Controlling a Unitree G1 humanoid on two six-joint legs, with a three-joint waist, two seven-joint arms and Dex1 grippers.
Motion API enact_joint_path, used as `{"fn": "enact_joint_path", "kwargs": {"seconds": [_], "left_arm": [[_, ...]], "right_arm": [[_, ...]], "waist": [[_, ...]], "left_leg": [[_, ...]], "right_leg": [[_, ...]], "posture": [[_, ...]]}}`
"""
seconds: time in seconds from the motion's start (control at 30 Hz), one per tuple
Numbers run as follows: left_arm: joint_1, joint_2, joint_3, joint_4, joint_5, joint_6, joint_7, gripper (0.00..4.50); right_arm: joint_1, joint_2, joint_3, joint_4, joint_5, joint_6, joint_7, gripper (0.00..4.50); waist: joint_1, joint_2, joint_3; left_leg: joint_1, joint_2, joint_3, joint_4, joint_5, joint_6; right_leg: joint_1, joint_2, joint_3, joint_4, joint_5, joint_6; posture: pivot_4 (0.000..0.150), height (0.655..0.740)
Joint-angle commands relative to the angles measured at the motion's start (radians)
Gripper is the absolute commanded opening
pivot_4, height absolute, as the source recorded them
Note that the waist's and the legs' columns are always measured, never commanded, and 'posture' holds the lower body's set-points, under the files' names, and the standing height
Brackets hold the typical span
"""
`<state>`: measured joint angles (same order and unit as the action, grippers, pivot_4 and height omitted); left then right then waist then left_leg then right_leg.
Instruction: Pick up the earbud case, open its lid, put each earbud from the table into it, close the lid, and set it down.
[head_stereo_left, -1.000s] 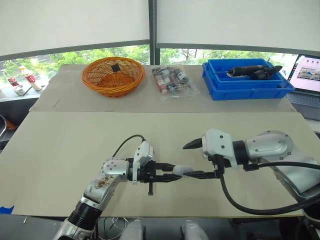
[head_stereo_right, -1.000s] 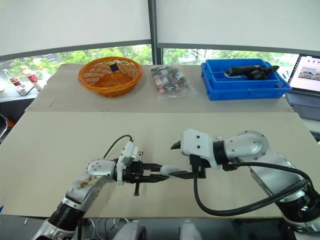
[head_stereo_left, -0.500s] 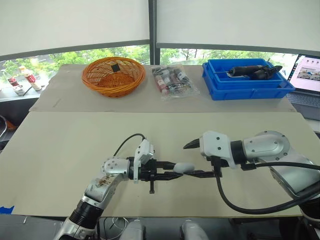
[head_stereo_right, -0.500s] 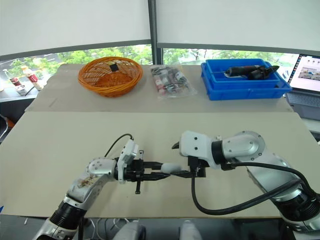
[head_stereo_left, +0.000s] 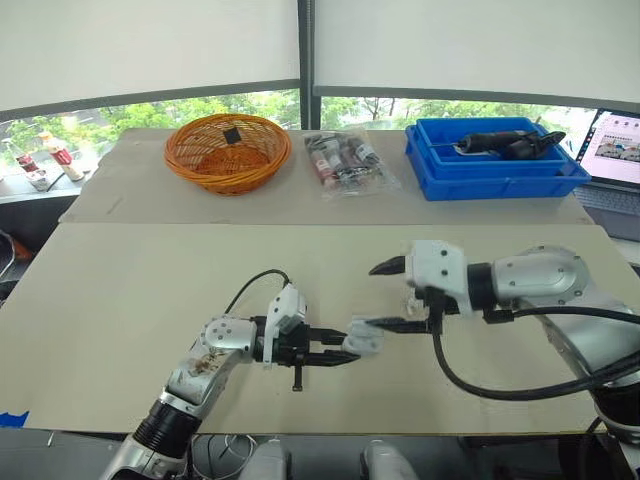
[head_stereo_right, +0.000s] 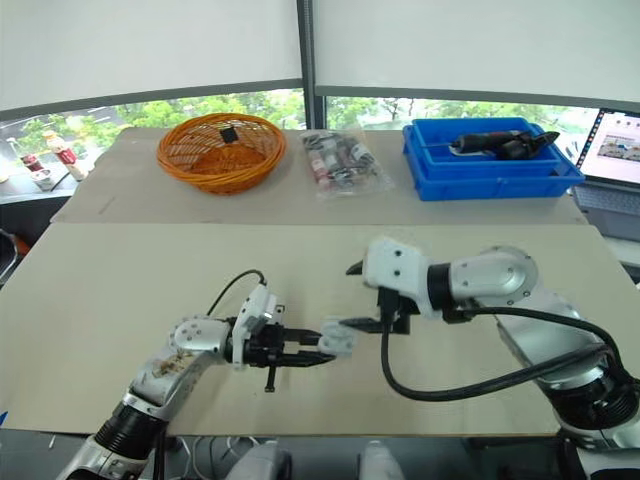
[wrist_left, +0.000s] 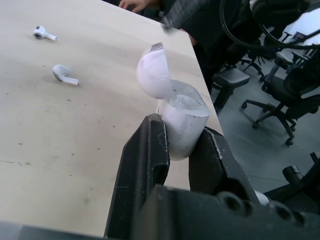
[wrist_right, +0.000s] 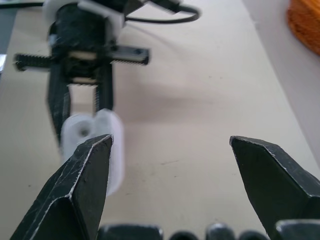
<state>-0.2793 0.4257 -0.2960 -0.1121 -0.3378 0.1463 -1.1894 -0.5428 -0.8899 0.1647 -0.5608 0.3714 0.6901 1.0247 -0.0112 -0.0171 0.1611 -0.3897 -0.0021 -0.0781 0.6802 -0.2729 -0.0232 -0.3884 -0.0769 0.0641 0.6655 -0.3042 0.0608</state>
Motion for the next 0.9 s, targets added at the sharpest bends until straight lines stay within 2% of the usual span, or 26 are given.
{"fn": "enact_joint_path", "kwargs": {"seconds": [0.03, 0.13, 0.23, 0.33, 0.4, 0.57, 0.77, 0.9], "left_arm": [[-0.010, -0.013, 0.010, -0.006, -0.009, -0.018, 0.012, 0.53], [-0.011, -0.027, 0.032, 0.009, -0.013, -0.021, 0.038, 0.53], [-0.006, -0.036, 0.067, 0.023, -0.018, -0.024, 0.077, 0.53], [0.015, -0.045, 0.122, 0.032, -0.020, -0.043, 0.134, 0.53], [0.031, -0.059, 0.163, 0.043, -0.020, -0.061, 0.182, 0.53], [0.055, -0.053, 0.211, 0.056, -0.010, -0.103, 0.216, 0.53], [0.065, -0.037, 0.242, 0.076, -0.005, -0.136, 0.234, 0.53], [0.073, -0.024, 0.244, 0.076, -0.009, -0.145, 0.229, 0.53]], "right_arm": [[0.014, -0.005, -0.056, -0.051, 0.070, 0.039, 0.008, 4.14], [0.047, -0.018, -0.101, -0.078, 0.126, 0.064, 0.012, 4.14], [0.146, -0.040, -0.195, -0.080, 0.117, -0.014, 0.012, 4.14], [0.311, -0.012, -0.322, -0.041, 0.043, -0.205, -0.012, 4.14], [0.438, 0.005, -0.400, -0.020, 0.027, -0.245, -0.024, 4.14], [0.714, 0.152, -0.577, 0.014, -0.002, -0.387, -0.104, 4.14], [0.953, 0.258, -0.712, 0.206, -0.060, -0.619, -0.116, 4.14], [0.996, 0.303, -0.752, 0.337, -0.071, -0.723, -0.151, 4.14]], "waist": [[-0.001, 0.000, 0.000], [-0.001, 0.000, 0.000], [0.002, 0.000, 0.000], [0.006, 0.000, 0.000], [0.008, 0.000, 0.000], [0.013, -0.001, 0.000], [0.014, 0.000, 0.000], [0.009, 0.000, 0.000]], "left_leg": [[0.000, 0.000, 0.000, 0.000, 0.000, 0.000], [0.000, 0.000, 0.000, 0.000, 0.000, 0.000], [0.000, 0.000, 0.000, 0.000, 0.000, 0.000], [0.000, 0.000, 0.001, 0.000, 0.000, 0.000], [0.000, 0.000, 0.002, 0.000, 0.000, 0.000], [0.001, 0.000, 0.002, 0.000, 0.000, 0.000], [0.003, 0.000, 0.004, 0.000, 0.000, 0.000], [0.005, 0.000, 0.005, -0.002, 0.000, 0.000]], "right_leg": [[0.000, 0.000, 0.000, 0.000, 0.000, 0.000], [0.000, 0.000, 0.000, 0.000, 0.000, 0.000], [0.000, 0.000, 0.000, 0.000, 0.000, 0.000], [0.001, 0.000, 0.000, 0.000, 0.000, 0.000], [0.000, 0.000, 0.000, 0.000, 0.000, 0.000], [0.001, 0.000, 0.001, 0.001, 0.000, 0.000], [0.002, 0.000, 0.002, 0.001, 0.000, 0.000], [0.003, 0.000, 0.003, 0.001, 0.000, 0.000]], "posture": [[0.150, 0.7400], [0.150, 0.7400], [0.150, 0.7400], [0.150, 0.7400], [0.150, 0.7400], [0.150, 0.7400], [0.150, 0.7400], [0.150, 0.7400]]}}
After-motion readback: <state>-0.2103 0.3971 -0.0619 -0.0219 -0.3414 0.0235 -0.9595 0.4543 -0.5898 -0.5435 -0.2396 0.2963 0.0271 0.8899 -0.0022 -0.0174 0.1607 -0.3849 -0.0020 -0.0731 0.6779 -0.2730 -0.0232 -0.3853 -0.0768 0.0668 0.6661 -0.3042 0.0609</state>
